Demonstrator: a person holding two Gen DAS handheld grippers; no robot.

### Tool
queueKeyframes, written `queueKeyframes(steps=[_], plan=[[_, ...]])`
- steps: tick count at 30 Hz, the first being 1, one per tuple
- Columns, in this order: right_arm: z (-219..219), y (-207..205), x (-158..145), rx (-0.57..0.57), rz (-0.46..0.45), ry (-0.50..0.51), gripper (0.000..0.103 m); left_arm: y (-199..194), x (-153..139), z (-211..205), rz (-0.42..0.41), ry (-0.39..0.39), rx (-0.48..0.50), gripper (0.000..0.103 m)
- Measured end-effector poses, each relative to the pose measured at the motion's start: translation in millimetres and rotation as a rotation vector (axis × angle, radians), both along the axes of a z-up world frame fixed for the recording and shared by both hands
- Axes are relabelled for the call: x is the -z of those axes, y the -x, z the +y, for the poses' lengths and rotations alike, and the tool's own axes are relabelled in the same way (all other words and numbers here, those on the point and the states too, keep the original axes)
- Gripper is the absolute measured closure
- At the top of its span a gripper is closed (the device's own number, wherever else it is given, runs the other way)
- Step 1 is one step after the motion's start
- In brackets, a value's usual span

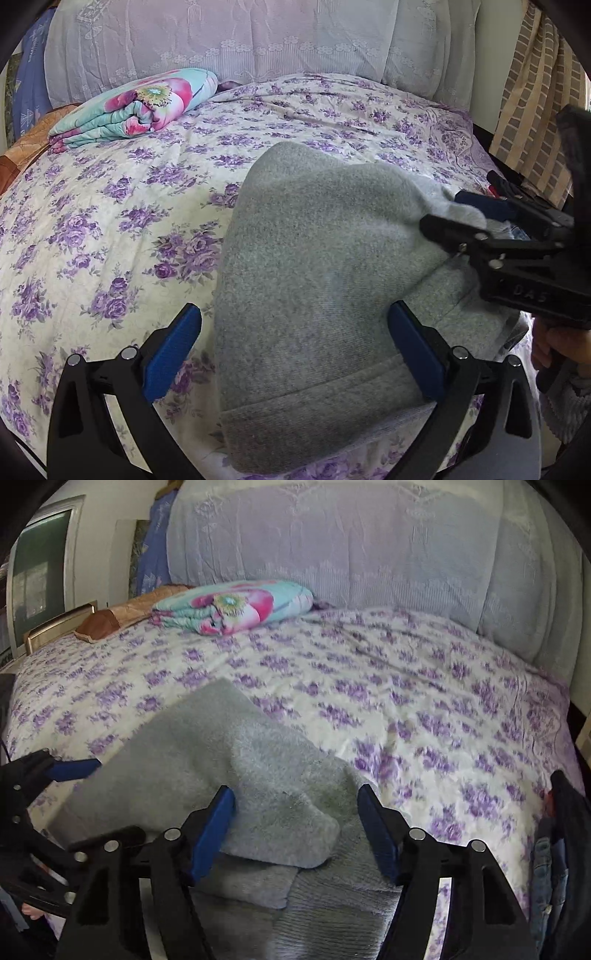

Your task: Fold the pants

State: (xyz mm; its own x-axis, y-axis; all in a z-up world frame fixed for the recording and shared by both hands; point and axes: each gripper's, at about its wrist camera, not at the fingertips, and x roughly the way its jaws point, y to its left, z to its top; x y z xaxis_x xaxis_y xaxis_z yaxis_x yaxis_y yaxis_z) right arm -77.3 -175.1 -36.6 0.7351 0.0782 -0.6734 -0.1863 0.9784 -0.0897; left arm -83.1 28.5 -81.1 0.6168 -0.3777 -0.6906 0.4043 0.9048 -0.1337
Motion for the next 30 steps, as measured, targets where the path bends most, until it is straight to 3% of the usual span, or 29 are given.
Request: queueKeyframes(steps=[3,8,12,17,20,25,28,30], plan=[[-12,-4,15,-0.002,0.006,-0.086,0.026,-2,4,1,0.010,0.017,-0.001,0.004],[-11,4,15,-0.009,-0.027,-0.093,0.025,-4,4,4,0.020,0.034,0.002,0.004],[-10,28,-12,-0.017,-0.112,-0.082,0.024,-3,-10,17,0.018,0.074,0.003,0.004],[-16,75,-43,-0.001,-0.227,-0.084,0.010,-9,-40,29,-0.053,0.095,-0.023,0.004],[-18,88,-42,0.013,-0.217,-0.073,0.009,-18,-48,20,-0.086,0.044,-0.019,0.004],[-18,91,-27,0.022,-0.176,-0.072,0.009,-41,-38,-3,-0.067,-0.043,0.007,0.004],[-25,80,-11,0.062,-0.110,-0.070,0.008,-57,-24,-10,-0.023,-0.072,0.002,0.004],[-35,72,6,0.080,-0.037,-0.123,0.005,-63,-13,-8,0.013,-0.059,0.005,0.004]])
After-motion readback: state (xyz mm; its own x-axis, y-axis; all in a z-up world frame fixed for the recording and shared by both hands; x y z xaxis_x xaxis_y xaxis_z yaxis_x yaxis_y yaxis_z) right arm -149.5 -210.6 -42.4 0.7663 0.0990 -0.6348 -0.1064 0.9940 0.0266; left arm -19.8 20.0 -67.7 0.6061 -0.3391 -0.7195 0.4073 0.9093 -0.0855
